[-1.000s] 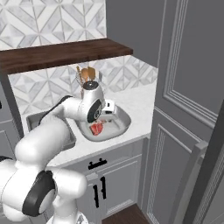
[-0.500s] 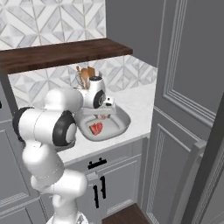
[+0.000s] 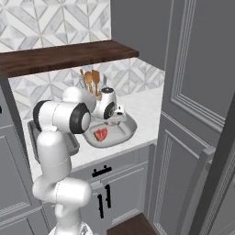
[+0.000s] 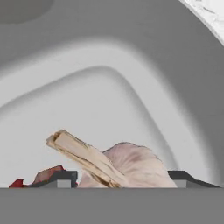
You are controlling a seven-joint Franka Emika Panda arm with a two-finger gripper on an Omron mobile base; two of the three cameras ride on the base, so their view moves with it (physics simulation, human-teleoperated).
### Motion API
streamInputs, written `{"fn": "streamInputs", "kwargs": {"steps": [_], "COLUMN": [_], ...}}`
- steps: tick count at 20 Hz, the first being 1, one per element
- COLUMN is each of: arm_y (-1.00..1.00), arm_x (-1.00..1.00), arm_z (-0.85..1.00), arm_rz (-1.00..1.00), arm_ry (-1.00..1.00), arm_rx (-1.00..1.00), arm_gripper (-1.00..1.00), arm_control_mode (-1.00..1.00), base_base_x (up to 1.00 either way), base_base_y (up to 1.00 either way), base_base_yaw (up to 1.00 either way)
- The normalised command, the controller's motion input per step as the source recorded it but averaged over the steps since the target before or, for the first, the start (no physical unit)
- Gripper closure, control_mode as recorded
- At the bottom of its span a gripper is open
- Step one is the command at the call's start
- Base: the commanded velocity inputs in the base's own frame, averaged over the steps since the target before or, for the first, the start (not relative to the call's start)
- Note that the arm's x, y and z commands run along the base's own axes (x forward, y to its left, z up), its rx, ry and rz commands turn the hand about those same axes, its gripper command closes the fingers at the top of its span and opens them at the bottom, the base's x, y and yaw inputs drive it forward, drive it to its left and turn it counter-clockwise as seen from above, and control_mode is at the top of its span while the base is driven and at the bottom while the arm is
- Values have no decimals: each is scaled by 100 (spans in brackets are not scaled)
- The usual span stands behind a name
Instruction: Place one garlic and one steak in each tupperware on the nearby counter, to pack two identical lunches.
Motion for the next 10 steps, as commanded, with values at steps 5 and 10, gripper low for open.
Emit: {"fn": "streamInputs", "kwargs": {"steps": [5, 10], "arm_y": [0, 0], "arm_x": [-19, -28], "arm_z": [15, 32], "arm_rz": [0, 0], "arm_ry": [-3, -10], "arm_rx": [0, 0], "arm_gripper": [-100, -100], "arm_control_mode": [-100, -100], "base_base_x": [0, 0], "base_base_y": [0, 0], "base_base_yaw": [0, 0]}}
